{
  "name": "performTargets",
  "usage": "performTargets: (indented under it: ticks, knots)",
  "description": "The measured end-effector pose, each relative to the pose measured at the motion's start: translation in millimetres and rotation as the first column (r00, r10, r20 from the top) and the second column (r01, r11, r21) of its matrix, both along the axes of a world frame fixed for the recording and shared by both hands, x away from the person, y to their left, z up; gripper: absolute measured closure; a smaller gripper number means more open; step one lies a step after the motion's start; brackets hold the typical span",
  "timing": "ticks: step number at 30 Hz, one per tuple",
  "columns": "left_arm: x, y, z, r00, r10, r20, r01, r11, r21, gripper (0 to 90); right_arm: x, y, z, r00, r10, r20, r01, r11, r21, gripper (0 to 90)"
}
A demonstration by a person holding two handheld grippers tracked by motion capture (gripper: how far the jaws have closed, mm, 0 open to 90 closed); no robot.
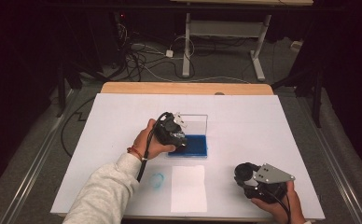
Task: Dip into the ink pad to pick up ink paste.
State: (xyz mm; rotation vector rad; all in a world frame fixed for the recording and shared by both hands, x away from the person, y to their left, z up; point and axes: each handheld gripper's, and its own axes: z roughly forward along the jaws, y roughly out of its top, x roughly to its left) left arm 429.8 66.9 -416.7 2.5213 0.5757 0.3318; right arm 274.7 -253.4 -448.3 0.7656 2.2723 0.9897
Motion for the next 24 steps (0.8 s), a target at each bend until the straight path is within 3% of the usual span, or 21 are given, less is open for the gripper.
performTargets:
  ticks: [8, 15, 19, 24]
  knots:
    - [0.1, 5.7, -4.4, 0.9998, 0.008, -0.016, -0.009, 0.9983, -0.058, 54.4, 0.3, 0.0, -0.5, 1.0000, 0.004, -0.001, -0.004, 1.0000, -0.005, 38.4]
    - [-0.2, 6.8, -5.4, 0.9997, 0.009, -0.022, -0.010, 0.9977, -0.068, 54.4, 0.4, 0.5, -0.8, 1.0000, 0.002, -0.002, -0.002, 1.0000, -0.006, 38.4]
    - [-3.1, 2.6, -5.4, 0.9999, 0.015, 0.001, -0.015, 0.9994, -0.032, 54.4, 0.6, 0.8, -1.1, 1.0000, 0.000, -0.004, 0.000, 1.0000, -0.005, 38.4]
    - [-1.9, 1.9, -6.2, 0.9997, 0.026, -0.005, -0.026, 0.9987, -0.044, 54.4, 0.2, 1.6, -1.0, 1.0000, 0.004, -0.003, -0.004, 1.0000, -0.009, 38.4]
